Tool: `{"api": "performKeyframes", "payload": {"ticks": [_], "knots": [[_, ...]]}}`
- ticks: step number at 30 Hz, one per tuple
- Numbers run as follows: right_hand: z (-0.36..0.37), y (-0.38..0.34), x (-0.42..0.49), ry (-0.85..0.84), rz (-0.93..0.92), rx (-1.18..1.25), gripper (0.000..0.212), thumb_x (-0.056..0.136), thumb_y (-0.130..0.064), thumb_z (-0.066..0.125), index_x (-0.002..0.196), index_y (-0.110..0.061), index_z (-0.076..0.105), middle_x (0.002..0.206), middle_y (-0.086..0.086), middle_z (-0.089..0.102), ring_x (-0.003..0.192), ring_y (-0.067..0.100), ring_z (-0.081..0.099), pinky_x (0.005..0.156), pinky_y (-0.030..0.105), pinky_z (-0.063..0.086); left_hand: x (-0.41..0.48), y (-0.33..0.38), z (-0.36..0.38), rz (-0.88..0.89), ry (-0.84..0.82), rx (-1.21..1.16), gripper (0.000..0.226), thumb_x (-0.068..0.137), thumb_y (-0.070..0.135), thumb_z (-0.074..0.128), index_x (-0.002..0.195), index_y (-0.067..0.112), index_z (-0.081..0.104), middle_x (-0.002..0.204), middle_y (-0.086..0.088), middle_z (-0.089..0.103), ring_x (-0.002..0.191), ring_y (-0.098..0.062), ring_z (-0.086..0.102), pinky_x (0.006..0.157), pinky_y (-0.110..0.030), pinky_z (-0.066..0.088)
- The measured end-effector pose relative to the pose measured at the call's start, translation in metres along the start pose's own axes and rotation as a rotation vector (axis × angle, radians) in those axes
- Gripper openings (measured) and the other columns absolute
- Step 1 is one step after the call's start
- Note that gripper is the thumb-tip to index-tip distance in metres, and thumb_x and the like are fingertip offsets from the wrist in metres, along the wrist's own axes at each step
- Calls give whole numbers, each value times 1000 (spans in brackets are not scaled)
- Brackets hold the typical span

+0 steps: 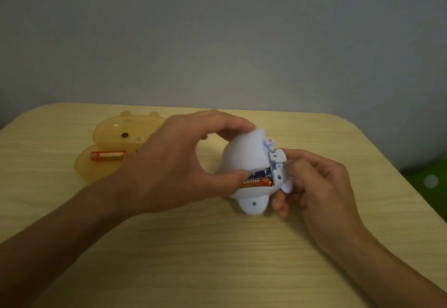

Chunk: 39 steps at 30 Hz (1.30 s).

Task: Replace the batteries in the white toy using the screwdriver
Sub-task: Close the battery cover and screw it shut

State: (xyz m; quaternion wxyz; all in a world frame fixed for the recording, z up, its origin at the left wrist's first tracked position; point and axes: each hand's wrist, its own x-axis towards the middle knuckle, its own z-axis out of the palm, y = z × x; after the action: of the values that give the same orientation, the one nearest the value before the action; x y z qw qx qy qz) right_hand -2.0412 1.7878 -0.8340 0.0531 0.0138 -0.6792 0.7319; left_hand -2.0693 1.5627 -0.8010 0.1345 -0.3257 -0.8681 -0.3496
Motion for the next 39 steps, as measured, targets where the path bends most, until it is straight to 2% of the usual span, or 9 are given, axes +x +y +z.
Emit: {"api": "performKeyframes", "payload": {"ticks": [3,8,12,17,21,25,28,31,39], "knots": [[1,-2,-1,-20,2,-11,37,96,4,49,79,-11,78,53,20,62,39,28,58,39,28,46,0,5,13,42,5,-14,62,77,43,83,134,22,67,122,15,71,111,-6,67,90,-11,45],[0,-1,-1,-45,8,-8,30,98,1,50,85,-5,76,55,20,62,39,27,60,40,26,47,-3,3,20,49,21,7,62,77,42,85,132,20,68,122,13,73,109,-4,67,88,-17,52],[1,-1,-1,-63,5,-10,21,95,-5,56,96,-4,78,57,21,65,41,28,61,40,28,49,-6,0,24,65,34,69,60,77,50,79,129,23,70,120,13,73,108,-5,67,89,-33,57],[-1,-1,0,-64,4,-14,30,96,5,50,96,-5,79,60,26,63,41,29,60,40,29,48,-10,-9,23,83,45,112,56,77,49,81,125,23,72,116,11,74,104,-11,69,86,-41,57],[-1,-1,0,-78,23,-5,31,96,5,50,95,-5,79,57,24,61,40,28,59,40,29,47,-15,-15,17,52,29,63,58,77,53,81,127,25,73,116,13,74,106,-6,69,87,-38,58],[-1,-1,1,-95,45,-3,29,98,0,51,93,-6,79,58,20,61,44,29,61,42,30,49,-16,-14,14,17,14,21,57,75,48,84,126,26,73,115,16,73,105,-2,69,87,-27,56],[1,-4,1,-108,50,-13,20,94,-20,66,89,-4,78,60,19,62,46,30,62,44,31,50,-15,-12,15,4,13,28,57,75,47,84,126,26,73,113,16,73,104,-1,69,86,-21,54],[2,-7,0,-106,58,-36,33,77,-35,78,93,-6,80,63,19,64,46,27,62,44,30,51,-15,-13,15,-4,8,13,57,75,47,83,126,25,73,113,16,73,103,-2,68,87,-21,55],[1,-2,1,-90,31,-31,33,76,-30,74,99,-7,79,57,12,63,44,26,62,43,29,51,-14,-19,19,7,-2,-69,58,74,45,82,127,21,73,113,12,72,103,-6,68,84,-19,58]]}}
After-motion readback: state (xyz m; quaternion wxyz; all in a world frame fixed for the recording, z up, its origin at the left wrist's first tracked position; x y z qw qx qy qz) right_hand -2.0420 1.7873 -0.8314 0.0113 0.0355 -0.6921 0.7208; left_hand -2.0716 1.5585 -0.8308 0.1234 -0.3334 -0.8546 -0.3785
